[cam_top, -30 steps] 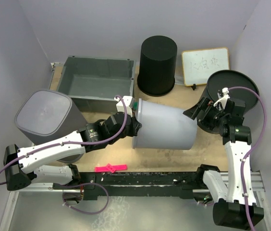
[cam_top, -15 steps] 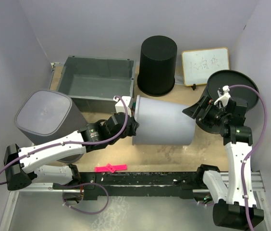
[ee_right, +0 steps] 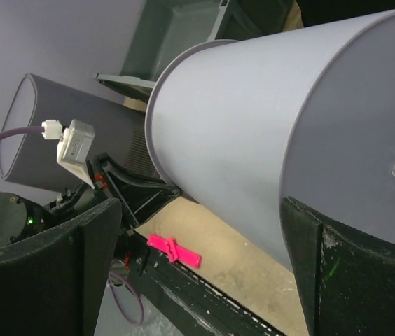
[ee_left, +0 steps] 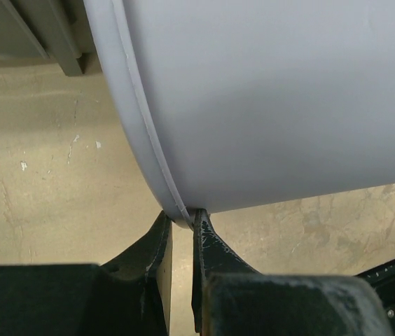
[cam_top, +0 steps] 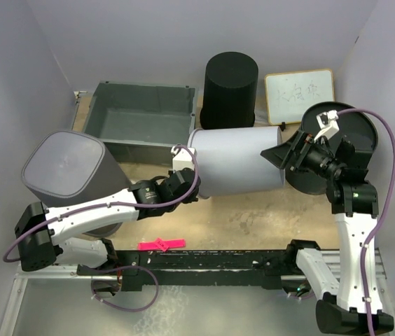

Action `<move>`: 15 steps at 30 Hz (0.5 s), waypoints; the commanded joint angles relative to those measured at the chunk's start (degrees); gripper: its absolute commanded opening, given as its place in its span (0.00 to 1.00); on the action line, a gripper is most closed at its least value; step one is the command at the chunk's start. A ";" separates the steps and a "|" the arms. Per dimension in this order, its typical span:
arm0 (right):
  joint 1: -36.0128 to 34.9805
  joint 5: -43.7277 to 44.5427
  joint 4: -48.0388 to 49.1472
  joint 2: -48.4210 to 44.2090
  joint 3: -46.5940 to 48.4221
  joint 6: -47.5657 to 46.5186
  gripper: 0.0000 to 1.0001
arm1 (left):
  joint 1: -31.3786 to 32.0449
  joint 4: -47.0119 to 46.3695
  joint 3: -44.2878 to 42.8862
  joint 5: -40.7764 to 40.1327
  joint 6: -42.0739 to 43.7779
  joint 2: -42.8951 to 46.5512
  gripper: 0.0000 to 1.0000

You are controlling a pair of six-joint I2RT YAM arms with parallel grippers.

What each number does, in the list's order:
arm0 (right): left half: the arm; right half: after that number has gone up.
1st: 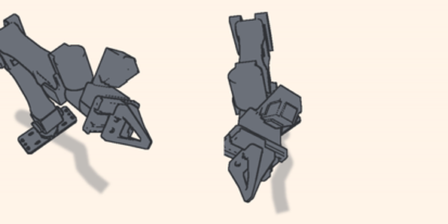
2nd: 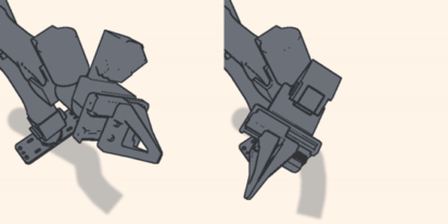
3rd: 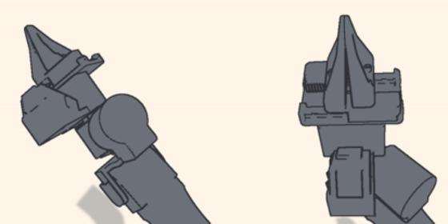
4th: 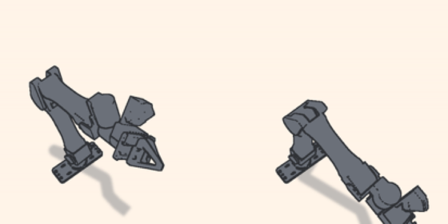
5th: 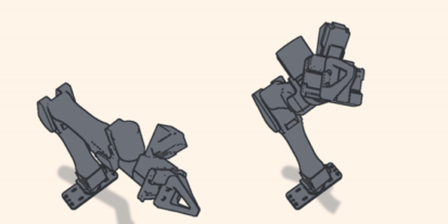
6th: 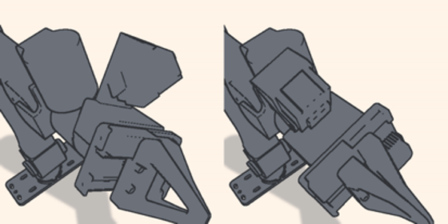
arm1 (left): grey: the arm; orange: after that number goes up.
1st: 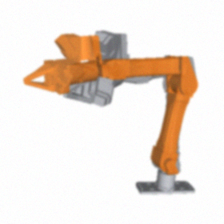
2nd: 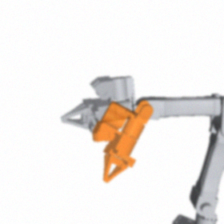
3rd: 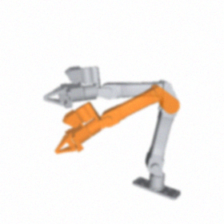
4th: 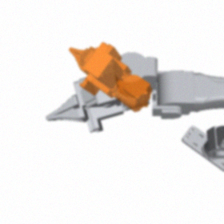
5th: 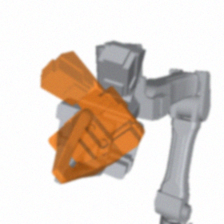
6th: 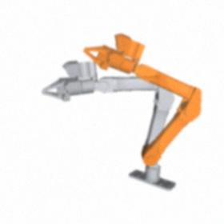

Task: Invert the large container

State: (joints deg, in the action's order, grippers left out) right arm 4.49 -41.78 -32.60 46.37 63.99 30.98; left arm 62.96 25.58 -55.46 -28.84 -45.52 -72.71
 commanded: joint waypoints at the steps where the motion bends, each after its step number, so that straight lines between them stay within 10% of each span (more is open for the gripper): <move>1: -1.78 -8.74 4.73 -0.79 -0.34 1.60 0.95 | 0.67 -8.74 -0.24 3.08 1.02 -1.21 0.00; 15: -5.88 -12.18 12.66 -1.93 -1.91 5.72 0.94 | 0.61 -18.73 3.46 7.40 -1.31 -4.43 0.00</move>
State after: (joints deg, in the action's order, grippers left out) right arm 1.10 -44.18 -25.82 45.19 62.67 31.99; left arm 62.26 20.27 -53.30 -28.75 -47.57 -76.79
